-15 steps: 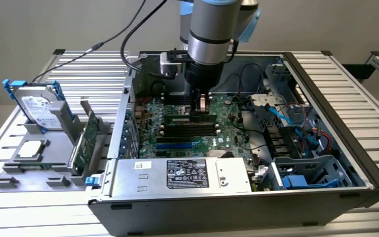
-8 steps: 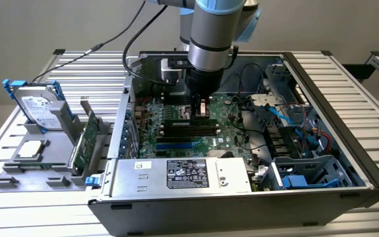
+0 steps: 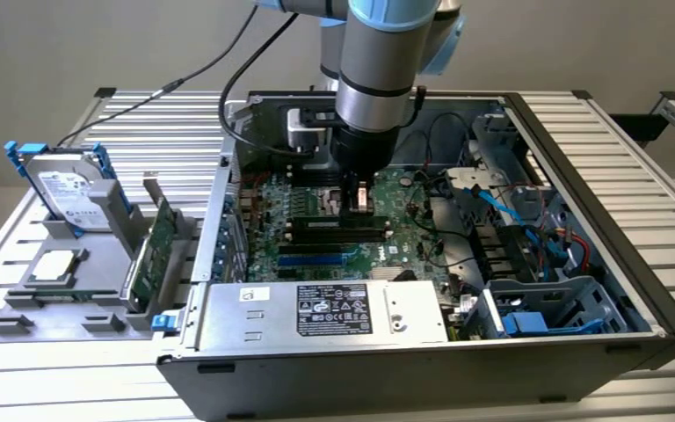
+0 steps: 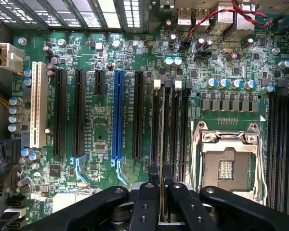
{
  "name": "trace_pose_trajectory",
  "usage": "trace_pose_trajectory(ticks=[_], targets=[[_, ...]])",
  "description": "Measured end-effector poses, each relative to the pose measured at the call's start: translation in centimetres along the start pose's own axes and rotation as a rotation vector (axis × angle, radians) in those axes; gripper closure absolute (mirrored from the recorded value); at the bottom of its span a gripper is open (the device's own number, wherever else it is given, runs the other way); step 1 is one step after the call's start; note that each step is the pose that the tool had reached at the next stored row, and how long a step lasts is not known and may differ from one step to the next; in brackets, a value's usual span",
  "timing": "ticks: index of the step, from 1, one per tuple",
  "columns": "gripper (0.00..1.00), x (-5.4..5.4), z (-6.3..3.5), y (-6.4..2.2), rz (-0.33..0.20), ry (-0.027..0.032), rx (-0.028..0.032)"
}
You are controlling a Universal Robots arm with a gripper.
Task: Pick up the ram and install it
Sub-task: 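Insert the ram into the slot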
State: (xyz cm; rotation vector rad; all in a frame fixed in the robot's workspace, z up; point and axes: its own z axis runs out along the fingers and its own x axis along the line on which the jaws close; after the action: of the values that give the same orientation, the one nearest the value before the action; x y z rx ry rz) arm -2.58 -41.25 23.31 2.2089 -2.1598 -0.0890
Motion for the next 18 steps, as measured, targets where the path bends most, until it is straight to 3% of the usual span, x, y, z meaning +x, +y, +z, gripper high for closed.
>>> trace_pose_trajectory(ticks=[16, 18], targets=[[0.86, 0.14, 0.39, -0.03, 0.0, 0.0003, -0.0001], [0.86, 0.18, 0.48, -0.04, 0.0, 0.0029, -0.0002]])
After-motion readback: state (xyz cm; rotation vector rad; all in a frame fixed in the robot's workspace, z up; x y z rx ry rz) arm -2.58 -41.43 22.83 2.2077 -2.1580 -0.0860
